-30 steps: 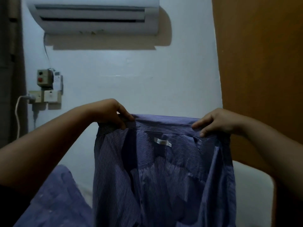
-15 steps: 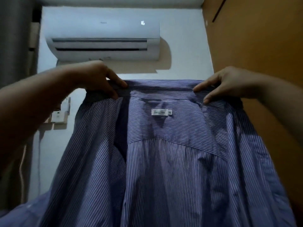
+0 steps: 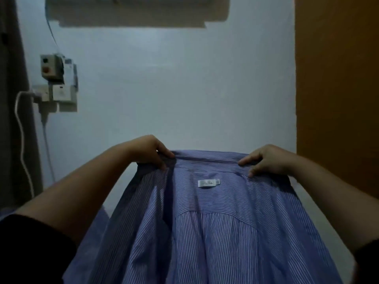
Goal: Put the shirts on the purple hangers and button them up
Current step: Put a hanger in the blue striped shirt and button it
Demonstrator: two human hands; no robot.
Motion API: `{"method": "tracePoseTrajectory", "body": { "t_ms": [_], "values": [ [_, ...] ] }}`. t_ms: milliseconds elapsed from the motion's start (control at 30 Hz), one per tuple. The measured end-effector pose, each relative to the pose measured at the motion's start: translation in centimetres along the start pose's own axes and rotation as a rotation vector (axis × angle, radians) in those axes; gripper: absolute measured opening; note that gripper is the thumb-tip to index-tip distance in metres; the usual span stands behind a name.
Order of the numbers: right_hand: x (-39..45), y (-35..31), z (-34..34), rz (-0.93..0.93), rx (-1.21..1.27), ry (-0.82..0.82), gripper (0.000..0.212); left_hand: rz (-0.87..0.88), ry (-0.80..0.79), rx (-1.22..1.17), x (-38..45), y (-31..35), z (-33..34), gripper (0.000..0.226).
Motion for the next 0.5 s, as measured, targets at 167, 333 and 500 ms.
{"method": "tracePoseTrajectory", "body": {
  "t_ms": [167,333,500],
  "values": [
    [4.4,10.2,11.9,0.162,0.034,-0.197,0.046,0.016,-0.271,0.014,4.4,-4.6,15.9,0.054],
    [8.0,18.9,22.8,0.29,0.07,-0.328,0.051,-0.01,-0.388,0.036,8.3,-8.7,29.5,0.051],
    [11.7,25.3,30.5,0.365,0.046,-0.362,0.059,-0.068,-0.497,0.018,11.9,-12.1,39.3,0.05]
  ]
}}
Point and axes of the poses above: each hand's wrist, its own x-axis towards the middle knuckle, its own z-axis out of the palm, y = z × x, the point moved 7 cm from there along x, towards the middle knuckle, and after that the axes turned 4 degrees about x, right-handed, at the moved point
